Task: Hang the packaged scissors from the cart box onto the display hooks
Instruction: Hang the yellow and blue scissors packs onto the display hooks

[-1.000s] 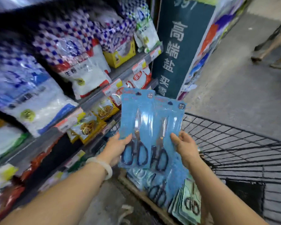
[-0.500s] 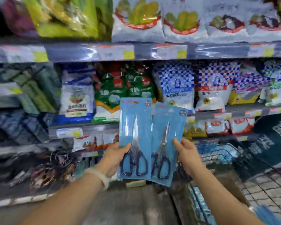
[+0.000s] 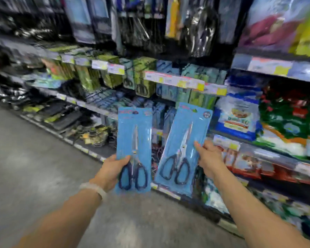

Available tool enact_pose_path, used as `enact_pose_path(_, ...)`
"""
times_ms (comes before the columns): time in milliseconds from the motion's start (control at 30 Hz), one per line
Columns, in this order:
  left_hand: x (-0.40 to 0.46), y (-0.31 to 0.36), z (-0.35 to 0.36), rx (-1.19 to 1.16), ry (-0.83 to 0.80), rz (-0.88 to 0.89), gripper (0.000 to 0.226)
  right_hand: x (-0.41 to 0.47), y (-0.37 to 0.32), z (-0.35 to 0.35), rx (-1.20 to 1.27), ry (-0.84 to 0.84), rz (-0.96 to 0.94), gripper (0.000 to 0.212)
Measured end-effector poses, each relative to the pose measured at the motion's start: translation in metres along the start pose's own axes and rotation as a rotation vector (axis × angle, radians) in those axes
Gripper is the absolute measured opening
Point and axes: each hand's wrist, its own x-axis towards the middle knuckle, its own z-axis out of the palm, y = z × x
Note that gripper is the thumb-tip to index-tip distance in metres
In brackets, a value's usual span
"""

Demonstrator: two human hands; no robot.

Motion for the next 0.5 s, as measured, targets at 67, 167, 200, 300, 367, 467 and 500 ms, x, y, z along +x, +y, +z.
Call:
enact_pose_path(67,0.001,0.009,-0.049,-0.025,0.073,0.027,0.018,-0.002,-0.002,0.054,-0.006,-0.043,0.016,0.013)
enact_pose_path(167,0.004,0.019,-0.111,-0.055,0.151,0.018,0.022,-0.007,-0.006,0.122,-0.015,-0.131,0.050,0.009)
enact_pose_path(200,0.005,0.021,-0.128,-0.069,0.173,0.016,0.024,-0.008,-0.008,0.142,-0.008,-0.167,0.058,0.008)
enact_pose_path(300,0.014,0.025,-0.169,-0.117,0.213,0.018,0.024,-0.005,-0.012,0.191,-0.013,-0.237,0.059,0.009)
enact_pose_path(367,0.023,0.027,-0.188,-0.141,0.235,0.016,0.021,0.001,-0.016,0.220,-0.029,-0.257,0.080,0.008)
enact_pose_path(467,0.044,0.033,-0.212,-0.169,0.264,0.011,0.020,0.017,-0.022,0.260,-0.037,-0.282,0.114,0.002)
enact_pose_path(500,0.053,0.036,-0.220,-0.170,0.266,0.014,0.019,0.024,-0.023,0.272,-0.045,-0.294,0.115,0.002)
